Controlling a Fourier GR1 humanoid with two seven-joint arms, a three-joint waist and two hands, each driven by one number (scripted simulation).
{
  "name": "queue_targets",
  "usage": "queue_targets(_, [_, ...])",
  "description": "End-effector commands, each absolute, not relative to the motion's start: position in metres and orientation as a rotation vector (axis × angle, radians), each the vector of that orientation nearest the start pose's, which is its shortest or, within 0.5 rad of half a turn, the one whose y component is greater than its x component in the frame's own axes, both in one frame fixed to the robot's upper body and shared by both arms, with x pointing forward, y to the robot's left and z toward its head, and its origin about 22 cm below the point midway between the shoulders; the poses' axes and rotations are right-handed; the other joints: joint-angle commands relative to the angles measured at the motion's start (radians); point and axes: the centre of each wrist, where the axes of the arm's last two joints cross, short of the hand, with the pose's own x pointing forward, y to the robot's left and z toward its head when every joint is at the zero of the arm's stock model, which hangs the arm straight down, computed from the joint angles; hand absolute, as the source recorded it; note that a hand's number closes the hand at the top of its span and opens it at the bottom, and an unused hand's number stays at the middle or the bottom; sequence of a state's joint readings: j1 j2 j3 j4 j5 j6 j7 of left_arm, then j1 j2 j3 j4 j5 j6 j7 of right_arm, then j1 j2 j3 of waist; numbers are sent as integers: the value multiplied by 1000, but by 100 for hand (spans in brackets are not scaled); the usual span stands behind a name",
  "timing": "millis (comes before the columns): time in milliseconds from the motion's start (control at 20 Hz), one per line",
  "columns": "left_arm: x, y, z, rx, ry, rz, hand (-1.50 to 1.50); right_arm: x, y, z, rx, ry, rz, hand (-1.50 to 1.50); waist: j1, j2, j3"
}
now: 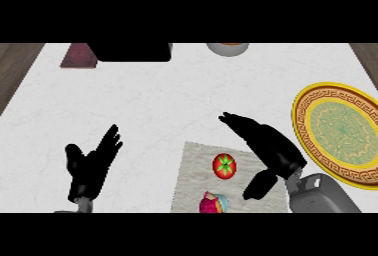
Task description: Pick the tomato from the placemat and place it in the plate
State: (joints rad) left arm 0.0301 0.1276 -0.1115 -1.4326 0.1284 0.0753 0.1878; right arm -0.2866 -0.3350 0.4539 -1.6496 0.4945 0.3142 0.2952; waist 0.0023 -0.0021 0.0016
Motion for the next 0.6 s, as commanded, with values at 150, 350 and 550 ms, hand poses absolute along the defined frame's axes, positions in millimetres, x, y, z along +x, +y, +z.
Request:
queue_targets(150, [229, 232, -17, 11, -1183, 2, 0, 258, -149, 71, -294, -1370, 1273, -150, 1, 1, -1])
queue_targets(350, [209, 257, -32, 1, -1175, -24, 0, 269, -147, 47, -378, -1342, 1317, -150, 6, 2, -1])
queue_targets(550, [221, 244, -22, 8, -1191, -12, 0, 240, -143, 57, -440, -1317, 1319, -150, -1, 1, -2])
